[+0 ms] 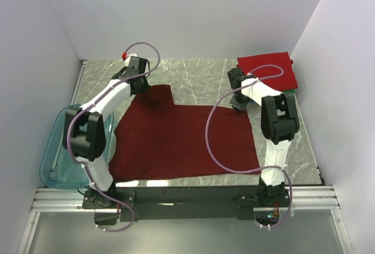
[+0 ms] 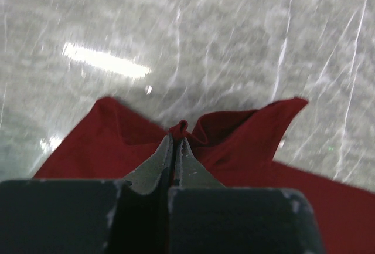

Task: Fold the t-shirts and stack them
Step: Fold the tshirt

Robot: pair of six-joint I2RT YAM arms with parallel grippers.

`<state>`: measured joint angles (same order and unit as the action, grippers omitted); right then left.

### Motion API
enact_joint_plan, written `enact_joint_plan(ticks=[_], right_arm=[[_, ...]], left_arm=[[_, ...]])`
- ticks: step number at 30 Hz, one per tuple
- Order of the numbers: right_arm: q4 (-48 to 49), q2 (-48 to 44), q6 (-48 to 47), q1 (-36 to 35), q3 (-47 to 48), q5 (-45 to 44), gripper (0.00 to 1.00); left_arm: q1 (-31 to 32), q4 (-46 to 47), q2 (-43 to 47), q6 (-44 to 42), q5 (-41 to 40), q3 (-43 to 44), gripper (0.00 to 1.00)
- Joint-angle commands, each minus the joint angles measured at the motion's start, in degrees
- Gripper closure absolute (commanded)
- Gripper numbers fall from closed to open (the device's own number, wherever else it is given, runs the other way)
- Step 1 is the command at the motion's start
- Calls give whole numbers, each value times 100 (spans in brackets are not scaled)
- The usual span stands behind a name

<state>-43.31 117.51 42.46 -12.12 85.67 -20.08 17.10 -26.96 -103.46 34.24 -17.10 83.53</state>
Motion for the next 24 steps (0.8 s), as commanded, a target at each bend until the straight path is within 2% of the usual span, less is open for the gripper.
enact_joint_plan(ticks=[1,14,24], right_arm=[[734,-703,-272,-62,-418,223,100],[1184,-1951,-651,-168,-1641,434,100],[1343,-2452,-765,-203,-2212,408,100]], left_arm=[[65,296,685,162,146,-450,100],[592,288,2294,759,-381,-2365,100],[1084,-318,3525,1576,-768,-3246,100]])
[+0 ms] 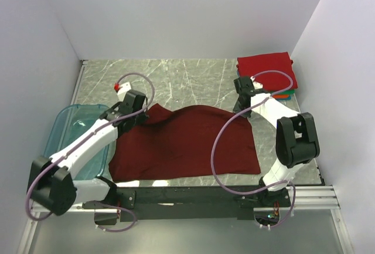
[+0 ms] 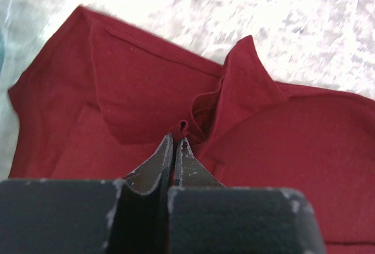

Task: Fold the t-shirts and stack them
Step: Fold the tshirt

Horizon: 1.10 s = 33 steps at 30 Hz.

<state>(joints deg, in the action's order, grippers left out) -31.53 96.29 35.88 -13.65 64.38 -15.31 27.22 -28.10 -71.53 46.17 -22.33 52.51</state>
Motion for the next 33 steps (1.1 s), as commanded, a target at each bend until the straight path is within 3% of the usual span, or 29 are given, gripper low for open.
enact_joint_plan(ticks=[1,22,33], right_arm=[[156,-348,-116,-50,-118,-77,100],[129,-945,-380,-41,-680,-174,100],[156,-1350,-485,-41,-1059,-16,100]], left_arm=[[90,-240,532,427,-246,-197,100],[530,-1418,2537,1508,-79,-1164,100],[556,-1795,3074,1702,158,-1358,100]])
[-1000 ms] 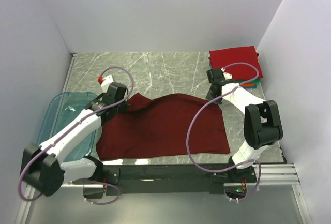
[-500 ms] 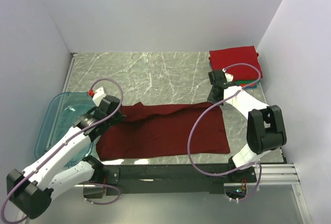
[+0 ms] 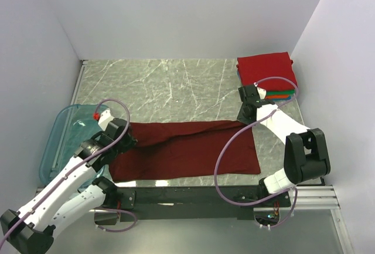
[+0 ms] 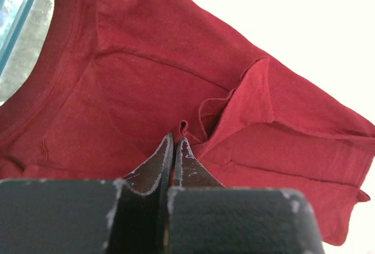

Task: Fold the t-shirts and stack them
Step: Fold the tshirt

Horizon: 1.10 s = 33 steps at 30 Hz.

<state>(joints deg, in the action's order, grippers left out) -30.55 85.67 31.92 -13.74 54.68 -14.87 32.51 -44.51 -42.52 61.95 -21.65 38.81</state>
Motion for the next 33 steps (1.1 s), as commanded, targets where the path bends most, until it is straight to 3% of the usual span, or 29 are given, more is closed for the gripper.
enact_joint_plan(ticks=[1,14,25,33], right_arm=[[49,-305,-107,-33,-106,-77,100],[119,-349,-186,-33,-361,-86,100],[-13,-279,68,-32,-677,-279,100],[-153,-384,332,-24,-967,-499,89]], left_arm=[[27,-163,218,124,152,4,100],[290,-628,403,870,749,-277,100],[431,-1200,447,1592,644,-365,100],[493,-1332,649,1785,978,-637,98]])
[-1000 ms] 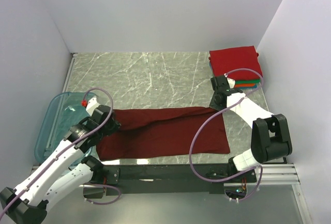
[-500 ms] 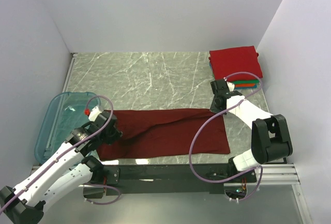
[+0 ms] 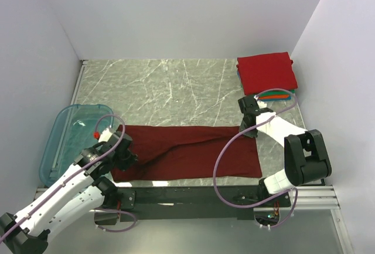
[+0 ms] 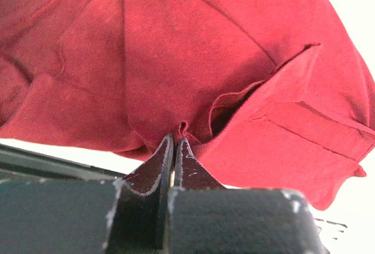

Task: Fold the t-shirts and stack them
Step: Fold the tshirt

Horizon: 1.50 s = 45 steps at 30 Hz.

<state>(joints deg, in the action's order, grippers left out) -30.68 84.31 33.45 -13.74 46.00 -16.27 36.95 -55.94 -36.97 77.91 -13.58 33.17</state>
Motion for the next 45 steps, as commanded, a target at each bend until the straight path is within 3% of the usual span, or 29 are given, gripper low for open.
enact_joint_plan(ticks=[1,2,4,5,8,11,13,14,15,18,24,27,30,31,34,45], right_arm=[[-158,-301,205,-15,-126,-376,86],[-175,-328,223,-15,-135,-394,78],[-237,-433,276,-24,-188,-464,73],[-254,-477,302,-15,-214,-499,61],[-360,-731,390,-24,-214,-579,46],[-474,-1048,443,-24,-153,-605,39],[-457,-1320,391,-24,-135,-501,35],[-387,-1425,303,-15,-126,-395,32],[-334,-1540,207,-32,-144,-299,30],[131,-2049,-382,-41,-196,851,18],[1036,-2165,-1042,-331,-197,3444,13],[1633,-1824,-1200,-1058,-91,4287,14],[2214,-1114,-1157,-1789,207,5104,14],[2337,-910,-1139,-1921,304,5229,14],[2610,-119,-1069,-2431,813,5301,14],[2031,2508,-1227,-3196,3037,4950,22]], left_arm=[[58,-232,102,233,233,-108,95],[58,-268,128,242,268,-135,92],[76,-259,164,251,400,-231,83],[102,-207,207,242,531,-267,79],[154,-198,330,225,690,-364,70],[172,-276,401,172,752,-285,57],[172,-426,419,155,682,-197,36],[181,-409,427,128,673,-153,14],[181,-261,436,67,682,-109,1],[181,109,296,-223,551,250,1],[172,751,-1108,-742,-380,1128,0],[50,725,-1970,-839,-882,1612,1],[-511,1610,-2446,-1400,-402,1580,1],[-966,1856,-2533,-1723,-86,1518,1],[-1504,2578,-2868,-2077,462,1342,1],[-2614,3625,-4169,-2640,1552,929,1]])
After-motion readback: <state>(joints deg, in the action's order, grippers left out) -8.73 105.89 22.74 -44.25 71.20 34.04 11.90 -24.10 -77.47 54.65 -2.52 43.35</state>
